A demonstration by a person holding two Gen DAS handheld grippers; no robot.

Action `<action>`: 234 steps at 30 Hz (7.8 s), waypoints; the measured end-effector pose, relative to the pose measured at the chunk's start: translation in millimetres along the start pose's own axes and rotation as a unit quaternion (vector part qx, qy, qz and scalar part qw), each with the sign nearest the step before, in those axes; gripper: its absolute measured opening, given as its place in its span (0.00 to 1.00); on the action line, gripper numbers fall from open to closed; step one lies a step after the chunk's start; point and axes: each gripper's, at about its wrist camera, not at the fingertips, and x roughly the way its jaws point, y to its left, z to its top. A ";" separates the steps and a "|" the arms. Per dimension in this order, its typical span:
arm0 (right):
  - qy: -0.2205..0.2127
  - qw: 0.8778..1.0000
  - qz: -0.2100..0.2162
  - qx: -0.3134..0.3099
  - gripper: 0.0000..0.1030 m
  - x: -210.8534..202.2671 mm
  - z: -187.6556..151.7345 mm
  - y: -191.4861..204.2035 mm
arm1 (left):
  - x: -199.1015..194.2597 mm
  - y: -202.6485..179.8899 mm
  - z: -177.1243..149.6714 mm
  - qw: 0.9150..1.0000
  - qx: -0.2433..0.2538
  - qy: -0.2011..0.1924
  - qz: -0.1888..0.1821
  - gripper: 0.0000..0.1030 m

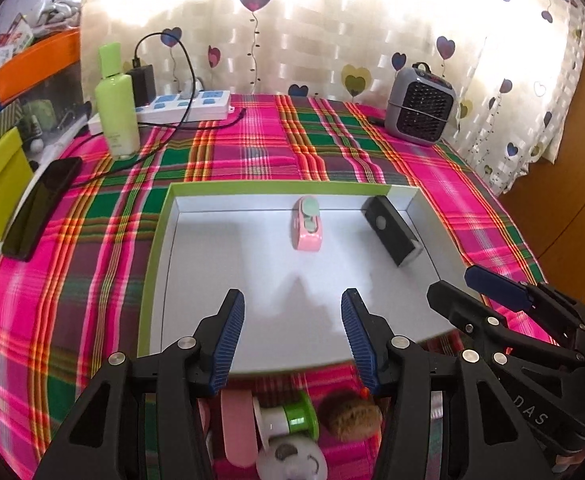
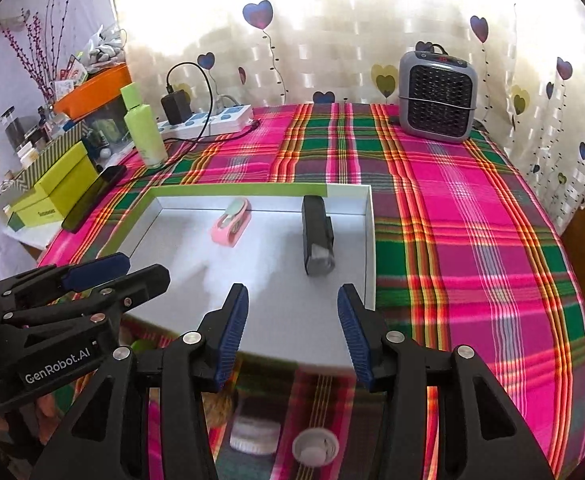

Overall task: Organize objects
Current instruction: 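Move both tools out of the box back toward the remaining items, then grasp the white round knob with the right tool, then grasp the grey-white panda-face ball with the left tool, then carry the ball with the left tool while the right tool carries the knob into the box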

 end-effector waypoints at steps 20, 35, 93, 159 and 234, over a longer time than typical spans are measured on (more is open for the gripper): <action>-0.011 1.000 -0.013 -0.004 0.46 -25.3 -40.0 11.7 | -35.2 12.8 -47.7 0.999 0.004 -0.027 0.033 0.48; -0.012 1.000 -0.009 -0.001 0.46 -37.9 -63.9 -0.2 | -48.2 21.4 -75.2 0.999 0.013 -0.034 0.005 0.48; 0.035 0.999 -0.013 -0.012 0.26 -12.6 -68.6 -10.5 | -23.0 10.8 -94.0 0.999 -0.011 0.006 -0.035 0.41; -0.016 0.998 0.038 -0.039 0.26 -31.6 -22.8 21.0 | -41.5 13.8 -47.0 0.998 -0.007 -0.028 -0.058 0.24; 0.056 0.995 0.023 -0.084 0.26 96.6 48.5 23.4 | 82.2 42.7 55.5 0.999 -0.002 0.033 0.019 0.26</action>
